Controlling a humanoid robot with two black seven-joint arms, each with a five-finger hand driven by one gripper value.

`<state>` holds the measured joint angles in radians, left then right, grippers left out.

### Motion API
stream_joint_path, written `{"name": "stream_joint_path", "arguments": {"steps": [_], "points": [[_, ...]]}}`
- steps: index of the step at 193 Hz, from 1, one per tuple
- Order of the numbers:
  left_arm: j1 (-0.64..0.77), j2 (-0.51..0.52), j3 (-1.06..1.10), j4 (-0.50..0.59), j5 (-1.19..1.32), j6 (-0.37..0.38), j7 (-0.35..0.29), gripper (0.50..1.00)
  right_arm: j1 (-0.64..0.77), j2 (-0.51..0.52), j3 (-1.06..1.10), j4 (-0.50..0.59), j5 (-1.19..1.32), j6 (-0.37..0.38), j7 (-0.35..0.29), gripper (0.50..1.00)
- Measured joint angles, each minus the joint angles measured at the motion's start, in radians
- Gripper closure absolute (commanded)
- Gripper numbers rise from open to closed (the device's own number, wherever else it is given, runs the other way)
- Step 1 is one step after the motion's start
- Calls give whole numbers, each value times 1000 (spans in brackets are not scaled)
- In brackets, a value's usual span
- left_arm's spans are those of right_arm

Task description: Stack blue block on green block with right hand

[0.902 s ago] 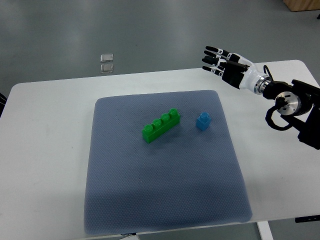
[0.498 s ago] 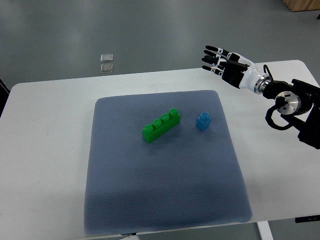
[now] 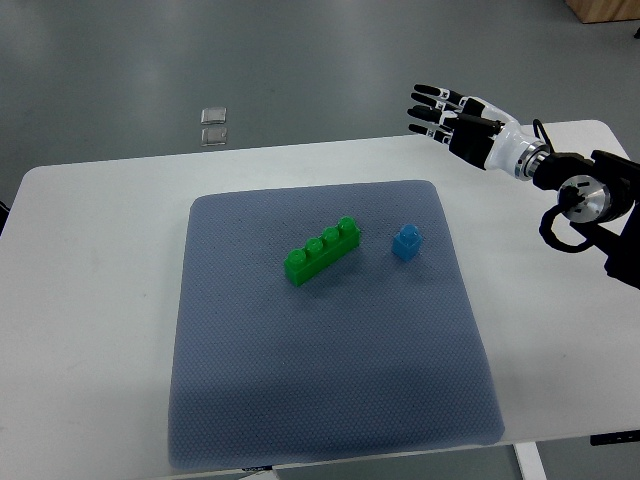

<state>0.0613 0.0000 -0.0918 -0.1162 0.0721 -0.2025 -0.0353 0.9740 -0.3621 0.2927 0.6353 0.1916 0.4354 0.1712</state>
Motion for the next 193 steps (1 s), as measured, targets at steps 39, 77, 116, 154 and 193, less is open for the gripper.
{"name": "stream_joint_path", "arguments": {"steps": [39,77,116,154,193], "points": [[0,0,0,0,0,0,0,500,-2,-33,-1,-7,-85,46,7,576],[0,0,0,0,0,0,0,500,8,-48,0,-7,-228,40,9,574],[0,0,0,0,0,0,0,500,45,-99,0,-3,-408,62,35,576],[0,0,0,0,0,0,0,500,91,-128,0,13,-685,100,165,576],[0,0,0,0,0,0,0,500,100,-171,0,91,-959,98,236,576]]}}
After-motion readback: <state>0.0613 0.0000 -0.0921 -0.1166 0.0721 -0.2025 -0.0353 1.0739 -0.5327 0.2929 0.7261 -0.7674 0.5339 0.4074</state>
